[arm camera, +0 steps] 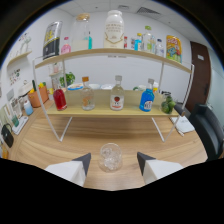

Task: Make me a cup of Mount Fuji.

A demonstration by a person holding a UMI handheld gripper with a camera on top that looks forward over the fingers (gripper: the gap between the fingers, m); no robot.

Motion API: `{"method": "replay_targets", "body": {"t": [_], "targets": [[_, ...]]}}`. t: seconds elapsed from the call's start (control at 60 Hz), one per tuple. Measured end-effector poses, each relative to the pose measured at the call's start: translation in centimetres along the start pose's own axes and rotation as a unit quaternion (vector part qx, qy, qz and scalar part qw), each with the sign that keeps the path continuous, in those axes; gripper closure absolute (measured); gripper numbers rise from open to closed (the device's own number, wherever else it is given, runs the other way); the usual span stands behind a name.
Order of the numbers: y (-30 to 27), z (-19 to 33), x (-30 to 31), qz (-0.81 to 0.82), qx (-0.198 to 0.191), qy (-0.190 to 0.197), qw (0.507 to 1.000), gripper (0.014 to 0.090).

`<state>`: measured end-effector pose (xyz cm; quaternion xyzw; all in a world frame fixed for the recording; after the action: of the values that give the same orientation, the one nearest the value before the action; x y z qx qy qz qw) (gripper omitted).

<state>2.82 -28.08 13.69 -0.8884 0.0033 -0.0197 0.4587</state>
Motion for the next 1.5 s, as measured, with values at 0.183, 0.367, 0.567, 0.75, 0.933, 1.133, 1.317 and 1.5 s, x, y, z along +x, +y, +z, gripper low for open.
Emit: {"method": "replay_targets", "body": {"t": [0.183, 0.367, 0.567, 0.75, 0.933, 1.133, 1.317, 1.5], "targets": [[0.4, -0.9, -0.1, 0.002, 0.002, 0.002, 1.000, 0.0185], [0.5, -2.5, -1.9, 0.018, 0.025, -0.006, 1.000, 0.0184], [-5.5, -3.1, -4.7, 0.041, 0.124, -0.025, 0.991, 0.0184], [-10.8, 0.4, -7.0, 0.028, 0.172, -0.037, 0.984, 0.0192], [-13.8, 5.4, -8.2, 0.022, 0.181, -0.040, 0.982, 0.0197], [-14.3, 9.9, -8.8, 0.012, 0.169, -0.045, 0.984, 0.0396], [-14.5, 11.8, -7.9, 0.017, 0.168, -0.025, 0.985, 0.0675], [-14.6, 11.8, -7.9, 0.010, 0.168, -0.024, 0.986, 0.0686]]}}
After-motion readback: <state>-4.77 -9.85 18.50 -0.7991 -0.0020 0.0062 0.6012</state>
